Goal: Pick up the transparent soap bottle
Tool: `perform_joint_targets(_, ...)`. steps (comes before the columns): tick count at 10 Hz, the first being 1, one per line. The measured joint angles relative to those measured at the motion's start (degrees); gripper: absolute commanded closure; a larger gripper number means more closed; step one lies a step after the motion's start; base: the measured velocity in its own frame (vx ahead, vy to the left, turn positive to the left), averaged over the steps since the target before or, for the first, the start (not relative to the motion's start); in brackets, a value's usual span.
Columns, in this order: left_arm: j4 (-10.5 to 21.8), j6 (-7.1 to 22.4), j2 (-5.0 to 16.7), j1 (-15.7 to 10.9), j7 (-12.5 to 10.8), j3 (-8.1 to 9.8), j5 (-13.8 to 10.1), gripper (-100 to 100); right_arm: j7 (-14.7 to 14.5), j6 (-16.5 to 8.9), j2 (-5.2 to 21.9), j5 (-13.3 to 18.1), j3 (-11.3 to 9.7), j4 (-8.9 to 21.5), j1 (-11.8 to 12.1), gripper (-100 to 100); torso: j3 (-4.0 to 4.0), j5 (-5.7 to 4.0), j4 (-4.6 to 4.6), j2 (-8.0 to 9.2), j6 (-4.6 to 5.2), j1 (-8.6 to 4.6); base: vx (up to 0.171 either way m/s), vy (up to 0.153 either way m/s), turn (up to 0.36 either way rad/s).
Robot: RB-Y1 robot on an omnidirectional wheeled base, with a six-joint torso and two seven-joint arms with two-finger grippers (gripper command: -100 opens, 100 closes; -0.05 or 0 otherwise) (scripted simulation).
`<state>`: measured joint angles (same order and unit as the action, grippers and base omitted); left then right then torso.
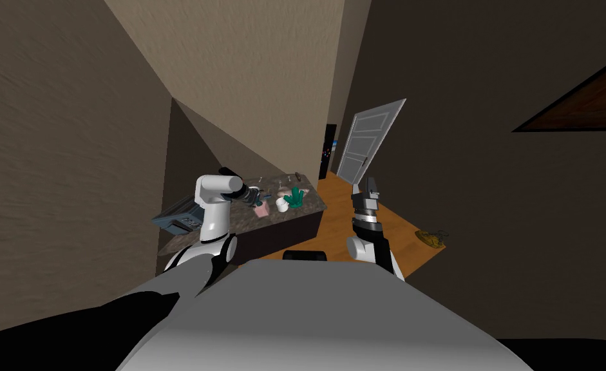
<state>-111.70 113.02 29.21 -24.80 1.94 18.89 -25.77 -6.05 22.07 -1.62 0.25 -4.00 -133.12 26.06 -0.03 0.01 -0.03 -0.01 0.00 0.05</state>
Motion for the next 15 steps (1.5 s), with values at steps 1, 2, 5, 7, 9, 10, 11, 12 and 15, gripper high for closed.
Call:
perform_joint_targets(1, 0.6, -1.0, -0.1, 0.3, 0.2, -0.21, 0.2, -100, 0.0, 0.0, 0.0, 0.0, 0.0, 0.0, 0.0, 0, 0.02, 0.0, 0.01, 0.03, -0.01, 0.01, -0.005, 0.004, -0.013)
perform_joint_targets(2, 1.4, -2.2, -0.3, 0.6, 0.4, -0.49, 0.5, -100, 0.0, 0.0, 0.0, 0.0, 0.0, 0.0, 0.0, 0, 0.03, 0.0, 0.01, 0.05, -0.01, 0.02, -0.006, 0.004, -0.016)
perform_joint_targets(5, 2.3, -3.5, -0.5, 0.8, 0.5, -0.9, 0.9, 100, 0.0, 0.0, 0.0, 0.0, 0.0, 0.0, 0.0, 0, 0.03, -0.01, 0.03, 0.03, 0.02, 0.01, 0.0, 0.0, 0.0)
perform_joint_targets(7, 2.3, -3.7, -0.5, 0.7, 0.6, -0.91, 0.9, 100, 0.0, 0.0, 0.0, 0.0, 0.0, 0.0, 0.0, 0, -0.01, 0.0, -0.02, 0.0, -0.04, 0.01, 0.0, 0.0, 0.0)
perform_joint_targets(9, 2.3, -3.7, -0.5, 0.7, 0.6, -0.92, 0.9, 0, 0.0, 0.0, 0.0, 0.0, 0.0, 0.0, 0.0, 0, -0.03, 0.0, -0.04, -0.02, -0.05, 0.01, 0.0, 0.0, 0.0)
perform_joint_targets(10, 2.3, -3.7, -0.5, 0.7, 0.6, -0.92, 0.9, 100, 0.0, 0.0, 0.0, 0.0, 0.0, 0.0, 0.0, 0, -0.03, 0.0, -0.04, -0.02, -0.06, 0.01, 0.003, -0.002, 0.021)
perform_joint_targets(11, 1.7, -3.1, -0.4, 0.7, 0.5, -0.69, 0.7, 100, 0.0, 0.0, 0.0, 0.0, 0.0, 0.0, 0.0, 0, -0.02, -0.01, -0.03, -0.02, -0.09, 0.0, 0.005, -0.003, 0.024)
perform_joint_targets(12, 1.1, -2.0, -0.2, 0.4, 0.4, -0.38, 0.4, 100, 0.0, 0.0, 0.0, 0.0, 0.0, 0.0, 0.0, 0, -0.02, -0.02, -0.03, -0.01, -0.09, -0.01, 0.005, -0.003, 0.014)
perform_joint_targets(15, -0.7, 0.4, 0.0, 0.0, -0.1, 0.13, -0.2, 0, 0.0, 0.0, 0.0, 0.0, 0.0, 0.0, 0.0, 0, -0.05, -0.01, -0.07, -0.03, -0.09, -0.01, 0.001, -0.001, 0.003)
